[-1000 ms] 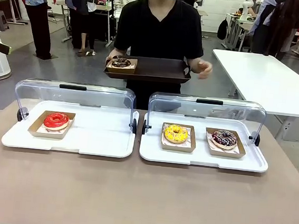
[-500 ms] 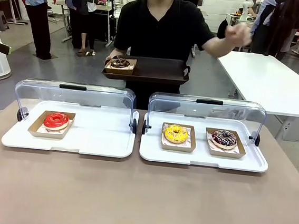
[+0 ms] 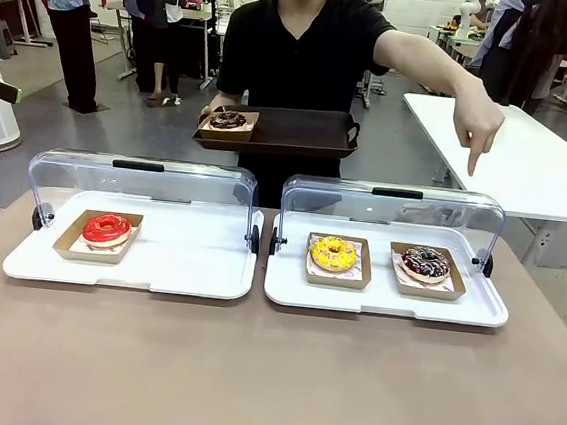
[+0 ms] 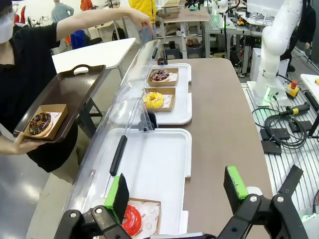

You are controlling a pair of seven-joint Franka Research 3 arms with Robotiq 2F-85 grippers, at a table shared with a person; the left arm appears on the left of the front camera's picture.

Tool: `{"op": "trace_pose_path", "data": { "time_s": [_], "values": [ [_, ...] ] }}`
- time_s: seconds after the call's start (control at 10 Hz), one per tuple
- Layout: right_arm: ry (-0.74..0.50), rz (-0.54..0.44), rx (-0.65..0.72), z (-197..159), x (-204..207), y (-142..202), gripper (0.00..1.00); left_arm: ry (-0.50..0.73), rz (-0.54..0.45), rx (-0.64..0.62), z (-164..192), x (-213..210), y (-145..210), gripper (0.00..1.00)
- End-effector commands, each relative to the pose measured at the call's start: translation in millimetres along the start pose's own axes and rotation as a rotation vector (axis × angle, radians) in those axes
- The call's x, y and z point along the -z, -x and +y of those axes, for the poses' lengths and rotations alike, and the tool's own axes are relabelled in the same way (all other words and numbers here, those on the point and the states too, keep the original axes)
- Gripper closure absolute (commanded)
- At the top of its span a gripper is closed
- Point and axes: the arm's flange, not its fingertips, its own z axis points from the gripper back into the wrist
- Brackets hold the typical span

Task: Provide the desired donut to the person.
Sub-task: Pick up and lift the Paper togo box containing the Donut pointed at by the person.

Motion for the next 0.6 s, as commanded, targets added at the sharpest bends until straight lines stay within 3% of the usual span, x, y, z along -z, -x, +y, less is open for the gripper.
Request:
{"op": "trace_pose_path", "data": {
  "time_s": [0.0, 0.5],
  "values": [
    [-0.007, -0.001, -0.004, 0.6, 0.9, -0.1, 0.00, -0.004, -0.014, 0.014, -0.1, -1.0, -2.6, 0.00],
    [-0.007, -0.001, -0.004, 0.6, 0.9, -0.1, 0.00, -0.004, -0.014, 0.014, -0.1, -1.0, -2.6, 0.00]
  ]
}}
